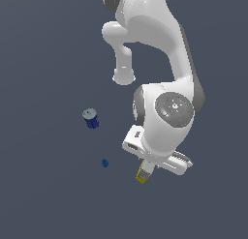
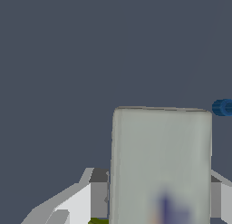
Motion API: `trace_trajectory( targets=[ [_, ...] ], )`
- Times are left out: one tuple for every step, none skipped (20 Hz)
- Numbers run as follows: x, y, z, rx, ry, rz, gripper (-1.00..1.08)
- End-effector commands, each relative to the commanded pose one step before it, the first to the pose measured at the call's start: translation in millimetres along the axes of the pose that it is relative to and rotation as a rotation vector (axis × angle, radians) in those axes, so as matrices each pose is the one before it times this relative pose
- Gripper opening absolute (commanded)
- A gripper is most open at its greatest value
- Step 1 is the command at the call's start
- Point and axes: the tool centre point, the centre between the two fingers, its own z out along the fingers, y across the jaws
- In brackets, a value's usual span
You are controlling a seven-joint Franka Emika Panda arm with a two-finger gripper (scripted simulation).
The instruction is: Pick up a designated object from a clutter of objects.
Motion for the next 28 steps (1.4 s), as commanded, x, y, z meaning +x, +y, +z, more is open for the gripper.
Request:
trace_trajectory(
  targets=[
    [0.36,-0.21,-0.33,0.00038,0.00062,0.00002,-1.0],
    [0.0,0.0,0.0,0.0,0.0,0.0,-1.0],
    [0.0,0.0,0.0,0.0,0.0,0.0,-1.0],
    [0.0,0.0,0.0,0.0,0.0,0.0,-1.0],
    [0.0,0.0,0.0,0.0,0.0,0.0,-1.0],
    [0.0,0.0,0.0,0.0,0.0,0.0,-1.0],
    [0.0,0.0,0.0,0.0,0.0,0.0,-1.0],
    [0.0,0.0,0.0,0.0,0.0,0.0,-1.0],
    [0.0,0.0,0.0,0.0,0.0,0.0,-1.0],
    [-0.08,0.04,-0.03,0.0,0.0,0.0,-1.0],
    [-0.12,0.05,-0.15,0.0,0.0,0.0,-1.0],
    [-0.37,0.14,-0.45,0.0,0.0,0.0,-1.0],
    [-0.62,0.24,-0.75,0.0,0.0,0.0,-1.0],
    [-0.87,0.34,-1.06,0.0,0.0,0.0,-1.0],
    [-1.13,0.44,-1.37,0.0,0.0,0.0,-1.0],
    [-1.39,0.54,-1.69,0.0,0.0,0.0,-1.0],
    [-1.65,0.64,-2.01,0.0,0.0,0.0,-1.0],
    [-1.92,0.75,-2.34,0.0,0.0,0.0,-1.0],
    [-2.19,0.85,-2.67,0.0,0.0,0.0,-1.0],
    [-2.47,0.96,-3.01,0.0,0.0,0.0,-1.0],
    [-2.75,1.07,-3.35,0.0,0.0,0.0,-1.0],
    [-3.03,1.18,-3.7,0.0,0.0,0.0,-1.0],
    [-3.32,1.29,-4.05,0.0,0.0,0.0,-1.0],
    [-3.61,1.4,-4.41,0.0,0.0,0.0,-1.0],
    [-3.91,1.52,-4.78,0.0,0.0,0.0,-1.0],
    [-4.21,1.63,-5.15,0.0,0.0,0.0,-1.0],
    [-4.51,1.75,-5.53,0.0,0.0,0.0,-1.0],
    [-4.82,1.87,-5.92,0.0,0.0,0.0,-1.0]
  ],
)
